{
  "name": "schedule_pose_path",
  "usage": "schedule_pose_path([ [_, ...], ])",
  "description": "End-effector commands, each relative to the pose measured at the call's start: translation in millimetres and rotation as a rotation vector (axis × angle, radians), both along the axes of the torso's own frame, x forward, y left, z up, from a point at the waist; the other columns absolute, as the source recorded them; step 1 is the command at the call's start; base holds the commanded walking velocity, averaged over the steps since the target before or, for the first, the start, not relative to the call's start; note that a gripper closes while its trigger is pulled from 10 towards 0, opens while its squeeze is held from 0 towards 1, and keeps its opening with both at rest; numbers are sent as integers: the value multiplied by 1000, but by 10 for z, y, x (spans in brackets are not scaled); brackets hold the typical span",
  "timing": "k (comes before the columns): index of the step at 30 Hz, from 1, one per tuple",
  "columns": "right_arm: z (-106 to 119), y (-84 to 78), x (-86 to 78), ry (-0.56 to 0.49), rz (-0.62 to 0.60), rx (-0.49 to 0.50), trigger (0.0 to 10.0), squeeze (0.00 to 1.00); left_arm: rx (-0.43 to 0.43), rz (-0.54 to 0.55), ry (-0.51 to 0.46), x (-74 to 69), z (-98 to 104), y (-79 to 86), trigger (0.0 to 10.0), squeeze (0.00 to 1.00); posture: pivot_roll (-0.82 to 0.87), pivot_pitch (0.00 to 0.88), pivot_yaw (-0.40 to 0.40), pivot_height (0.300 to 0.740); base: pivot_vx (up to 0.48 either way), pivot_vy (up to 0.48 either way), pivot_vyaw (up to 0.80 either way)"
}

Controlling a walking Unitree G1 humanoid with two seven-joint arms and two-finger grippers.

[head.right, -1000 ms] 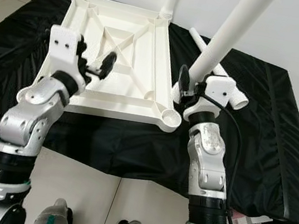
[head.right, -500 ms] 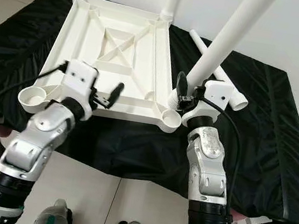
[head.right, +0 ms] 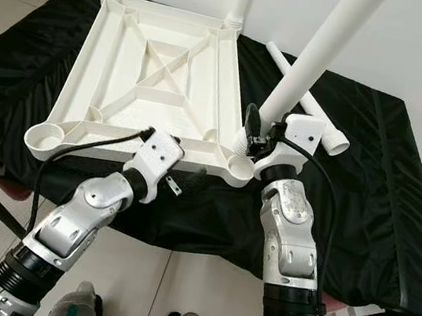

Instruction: Building children table

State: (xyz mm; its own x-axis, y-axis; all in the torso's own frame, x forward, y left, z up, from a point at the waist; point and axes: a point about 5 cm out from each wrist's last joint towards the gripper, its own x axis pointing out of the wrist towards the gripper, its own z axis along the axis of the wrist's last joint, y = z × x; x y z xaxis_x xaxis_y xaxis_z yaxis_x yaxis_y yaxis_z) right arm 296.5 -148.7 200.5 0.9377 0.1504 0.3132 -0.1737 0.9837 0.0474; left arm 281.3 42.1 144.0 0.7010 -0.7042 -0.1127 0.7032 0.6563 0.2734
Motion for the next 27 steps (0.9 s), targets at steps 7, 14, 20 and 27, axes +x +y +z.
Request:
schedule_pose_path([
  [7, 28, -18, -37, -13, -21, 1, 10000, 0, 91, -96, 10, 63, -144, -138, 10000, 0, 39, 30, -66, 740, 0, 0, 0],
  [14, 37, -9, -46, -17, -25, 5, 10000, 0, 110, -111, 54, 213, -183, -181, 10000, 0, 26, 19, -55, 740, 0, 0, 0],
  [20, 33, 1, -53, -16, -23, 6, 10000, 0, 125, -113, 93, 291, -214, -171, 10000, 0, 19, 16, -49, 740, 0, 0, 0],
  [27, 26, 6, -76, -12, -26, 7, 10000, 0, 150, -128, 173, 344, -311, -164, 10000, 0, 6, 17, -41, 740, 0, 0, 0],
])
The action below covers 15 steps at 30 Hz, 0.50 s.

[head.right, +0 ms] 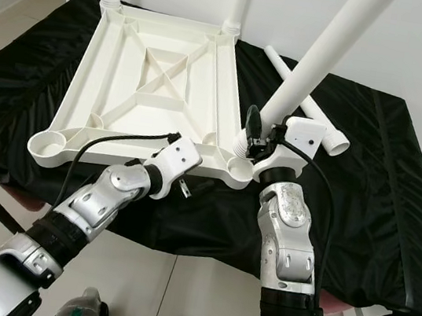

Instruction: Building children table

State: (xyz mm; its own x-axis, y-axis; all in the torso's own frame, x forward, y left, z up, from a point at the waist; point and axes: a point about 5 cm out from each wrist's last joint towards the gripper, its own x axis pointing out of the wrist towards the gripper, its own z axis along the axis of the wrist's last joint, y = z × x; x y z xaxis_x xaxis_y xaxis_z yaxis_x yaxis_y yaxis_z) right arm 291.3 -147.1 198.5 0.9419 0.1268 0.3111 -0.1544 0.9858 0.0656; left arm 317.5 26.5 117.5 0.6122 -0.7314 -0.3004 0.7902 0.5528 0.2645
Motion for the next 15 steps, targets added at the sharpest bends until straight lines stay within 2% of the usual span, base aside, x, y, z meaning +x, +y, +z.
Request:
schedule_pose_path([
  [1, 45, -10, -31, -16, -8, -10, 10000, 0, 12, -37, 60, -7, -69, -7, 10000, 0, 4, 15, -39, 740, 0, 0, 0],
  [7, 44, -13, -43, -15, -11, -9, 10000, 0, 44, -52, 104, 22, -127, -2, 10000, 0, 0, 17, -35, 740, 0, 0, 0],
  [8, 45, -15, -44, -15, -12, -10, 10000, 0, 59, -69, 109, 36, -135, -1, 8157, 0, 0, 18, -35, 740, 0, 0, 0],
  [10, 45, -15, -44, -15, -12, -10, 10000, 0, 59, -69, 109, 36, -135, -1, 8157, 0, 0, 18, -35, 740, 0, 0, 0],
  [11, 45, -14, -45, -15, -13, -10, 10000, 0, 62, -79, 112, 56, -125, 3, 3608, 0, 1, 21, -36, 740, 0, 0, 0],
  [12, 44, -12, -46, -13, -12, -9, 10000, 0, 67, -91, 115, 72, -116, 6, 0, 0, 1, 23, -35, 740, 0, 0, 0],
  [15, 34, -9, -48, -7, -11, -6, 10000, 0, 74, -101, 117, 87, -104, 9, 0, 0, 3, 27, -35, 740, 0, 0, 0],
])
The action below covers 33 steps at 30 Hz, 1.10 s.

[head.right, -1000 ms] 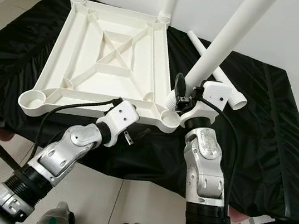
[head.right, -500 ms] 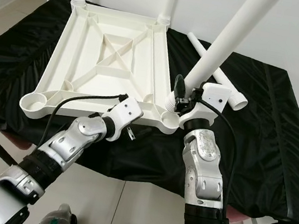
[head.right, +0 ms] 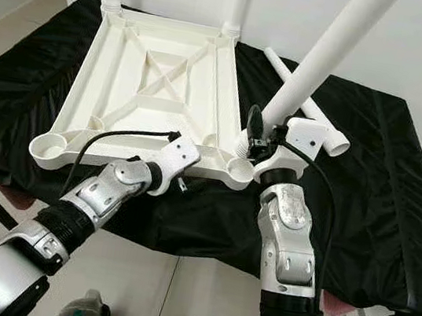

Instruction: Building children table

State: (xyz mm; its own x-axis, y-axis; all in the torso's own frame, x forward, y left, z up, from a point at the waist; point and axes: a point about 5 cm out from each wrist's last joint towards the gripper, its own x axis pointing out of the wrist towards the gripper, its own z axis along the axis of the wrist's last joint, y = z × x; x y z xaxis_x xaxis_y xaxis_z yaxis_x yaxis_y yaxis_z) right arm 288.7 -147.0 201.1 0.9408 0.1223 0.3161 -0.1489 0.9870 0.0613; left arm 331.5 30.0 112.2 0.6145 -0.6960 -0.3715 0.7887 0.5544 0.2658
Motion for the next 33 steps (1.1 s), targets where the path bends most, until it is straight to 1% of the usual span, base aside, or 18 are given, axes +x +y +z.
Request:
schedule_pose_path([
  [1, 8, -10, -21, -2, -5, -3, 10000, 0, 8, -122, 78, -53, -51, -25, 0, 0, 3, 27, -35, 740, 0, 0, 0],
  [3, -28, -11, -25, 17, -3, -3, 10000, 0, 15, -134, 78, -22, -25, -20, 0, 0, 3, 31, -35, 740, 0, 0, 0],
  [4, -42, -14, -23, 26, -5, -7, 10000, 0, 19, -136, 77, -14, -17, -17, 2118, 0, 4, 36, -35, 740, 0, 0, 0],
  [6, -51, -16, -21, 32, -6, -10, 10000, 0, 21, -137, 77, -9, -13, -15, 2118, 0, 4, 36, -34, 740, 0, 0, 0],
  [7, -65, -18, -15, 44, -7, -12, 10000, 0, 26, -146, 75, -7, -7, -10, 4902, 0, 5, 39, -35, 740, 0, 0, 0],
  [8, -65, -18, -15, 44, -7, -12, 10000, 0, 26, -146, 75, -7, -7, -10, 4902, 0, 5, 39, -35, 740, 0, 0, 0],
  [9, -82, -21, -7, 60, -10, -15, 10000, 0, 29, -156, 77, -5, -4, -3, 6902, 0, 5, 41, -34, 740, 0, 0, 0],
  [10, -100, -27, 2, 75, -17, -17, 10000, 0, 32, -164, 75, -4, 0, 4, 9529, 0, 6, 41, -34, 740, 0, 0, 0],
  [11, -100, -27, 2, 75, -17, -17, 10000, 0, 32, -164, 75, -4, 0, 4, 9529, 0, 6, 41, -34, 740, 0, 0, 0],
  [12, -134, -37, 31, 106, -31, -26, 10000, 0, 35, -190, 81, -7, 12, 19, 10000, 0, 11, 43, -35, 740, 0, 0, 0],
  [17, -157, -54, 60, 125, -43, -29, 10000, 0, 36, -207, 81, -4, 22, 26, 10000, 0, 13, 44, -37, 740, 0, 0, 0],
  [19, -162, -100, 107, 126, -57, -48, 10000, 0, 44, -229, 88, -10, 11, 39, 10000, 0, 15, 45, -40, 740, 0, 0, 0],
  [23, -157, -129, 136, 121, -58, -65, 10000, 0, 53, -248, 92, -22, 0, 44, 10000, 0, 16, 43, -41, 740, 0, 0, 0],
  [25, -151, -173, 178, 122, -64, -76, 10000, 0, 74, -284, 87, -48, -10, 36, 10000, 0, 17, 42, -43, 740, 0, 0, 0],
  [32, -139, -163, 196, 129, -43, -83, 10000, 0, 79, -282, 84, -33, 4, 31, 10000, 0, 17, 42, -46, 740, 0, 0, 0],
  [33, -146, -145, 193, 138, -23, -80, 10000, 0, 80, -281, 82, -29, 10, 30, 10000, 0, 18, 43, -47, 740, 0, 0, 0],
])
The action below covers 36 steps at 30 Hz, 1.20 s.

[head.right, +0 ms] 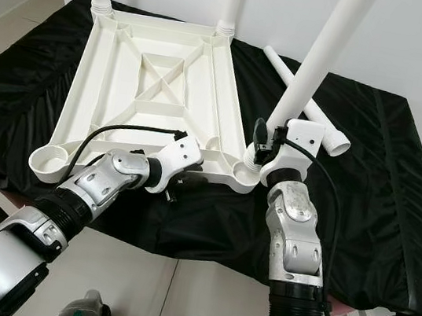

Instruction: Building children table

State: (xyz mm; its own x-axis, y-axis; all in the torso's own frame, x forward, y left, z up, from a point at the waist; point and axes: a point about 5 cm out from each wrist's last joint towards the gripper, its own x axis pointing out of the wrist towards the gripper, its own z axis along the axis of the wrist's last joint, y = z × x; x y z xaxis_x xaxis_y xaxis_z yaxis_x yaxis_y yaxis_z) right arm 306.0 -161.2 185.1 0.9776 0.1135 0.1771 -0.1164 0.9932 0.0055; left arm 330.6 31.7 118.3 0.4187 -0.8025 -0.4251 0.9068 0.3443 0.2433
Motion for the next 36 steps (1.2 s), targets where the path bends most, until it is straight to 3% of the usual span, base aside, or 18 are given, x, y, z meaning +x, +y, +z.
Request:
schedule_pose_path([
  [1, 4, 16, 12, 8, 24, -13, 10000, 0, 43, -46, 28, -14, -42, 10, 10000, 0, 17, 44, -47, 740, 0, 0, 0],
  [10, -127, 85, -50, 68, 116, -27, 10000, 0, 42, -52, 17, 5, -8, 12, 10000, 0, 15, 47, -50, 740, 0, 0, 0],
  [18, -262, -24, -65, 119, 116, 2, 10000, 0, 41, -56, 12, 9, 8, 9, 10000, 0, 15, 47, -51, 740, 0, 0, 0],
  [26, -190, -194, -91, 117, 105, 4, 10000, 0, 42, -52, 6, 23, 25, 27, 10000, 0, 15, 45, -51, 740, 0, 0, 0],
  [36, -158, -197, -148, 116, 144, -8, 10000, 0, 45, -53, 4, 28, 21, 14, 10000, 0, 5, 39, -46, 740, 0, 0, 0],
])
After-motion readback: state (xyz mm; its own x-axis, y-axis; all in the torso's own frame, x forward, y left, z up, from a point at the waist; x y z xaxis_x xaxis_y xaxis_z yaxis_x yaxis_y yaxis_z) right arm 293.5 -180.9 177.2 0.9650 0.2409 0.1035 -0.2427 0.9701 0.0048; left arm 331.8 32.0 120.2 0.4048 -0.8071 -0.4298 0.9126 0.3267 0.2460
